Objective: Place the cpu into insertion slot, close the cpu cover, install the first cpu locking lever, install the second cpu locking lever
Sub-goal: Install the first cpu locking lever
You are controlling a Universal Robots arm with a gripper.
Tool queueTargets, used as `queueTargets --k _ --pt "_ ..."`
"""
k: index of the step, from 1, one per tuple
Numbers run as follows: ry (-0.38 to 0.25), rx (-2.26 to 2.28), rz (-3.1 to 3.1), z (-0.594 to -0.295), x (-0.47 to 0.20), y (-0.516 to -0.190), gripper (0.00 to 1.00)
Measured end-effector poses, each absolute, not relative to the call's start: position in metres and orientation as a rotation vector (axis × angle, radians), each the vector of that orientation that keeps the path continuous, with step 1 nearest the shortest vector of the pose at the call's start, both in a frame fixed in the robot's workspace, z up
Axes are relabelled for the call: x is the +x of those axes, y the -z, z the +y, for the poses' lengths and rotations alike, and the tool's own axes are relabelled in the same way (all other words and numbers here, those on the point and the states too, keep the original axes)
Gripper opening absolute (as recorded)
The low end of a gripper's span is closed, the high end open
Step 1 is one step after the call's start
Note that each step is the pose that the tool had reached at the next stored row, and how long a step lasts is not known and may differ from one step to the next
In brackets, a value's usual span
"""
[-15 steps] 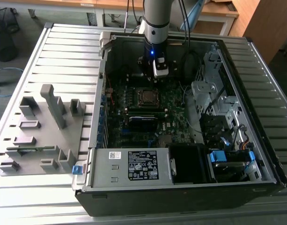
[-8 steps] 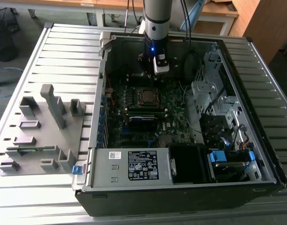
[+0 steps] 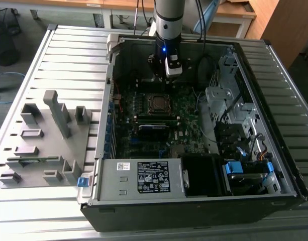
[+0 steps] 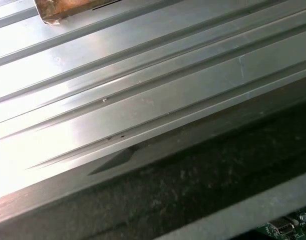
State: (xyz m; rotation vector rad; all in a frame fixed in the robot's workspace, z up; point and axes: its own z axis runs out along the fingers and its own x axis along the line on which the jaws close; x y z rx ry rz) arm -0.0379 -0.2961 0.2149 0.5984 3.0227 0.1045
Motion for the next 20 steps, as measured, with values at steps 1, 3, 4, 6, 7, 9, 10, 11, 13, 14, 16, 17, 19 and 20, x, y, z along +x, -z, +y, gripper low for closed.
queueTargets --k 1,3,4,6,7,9,10,11,13,14,16,17,19,20 --pt "-0.104 0.598 3.023 -0.2961 -0.0379 -0.2150 0.10" --pt "-0.104 0.598 3.023 -0.2961 -0.0379 -0.2151 0.10" --pt "-0.104 0.596 3.023 -0.2961 -0.0379 -0.2151 0.10" --pt "-0.104 0.584 3.026 -0.2961 -0.0379 -0.2150 0.10" --pt "-0.104 0.574 3.028 -0.2961 -0.0379 -0.2150 0.10" --pt "-0.103 0.551 3.033 -0.2961 -0.0380 -0.2147 0.10" --pt "-0.102 0.538 3.035 -0.2961 -0.0380 -0.2146 0.10" --pt "-0.101 0.523 3.038 -0.2961 -0.0379 -0.2143 0.10" --pt "-0.100 0.483 3.045 -0.2961 -0.0379 -0.2139 0.10" --pt "-0.100 0.459 3.049 -0.2962 -0.0379 -0.2137 0.10" --pt "-0.102 0.403 3.058 -0.2961 -0.0379 -0.2133 0.10" --pt "-0.103 0.376 3.063 -0.2961 -0.0379 -0.2131 0.10" --pt "-0.101 0.334 3.068 -0.2961 -0.0379 -0.2130 0.10" --pt "-0.100 0.331 3.068 -0.2961 -0.0379 -0.2129 0.10"
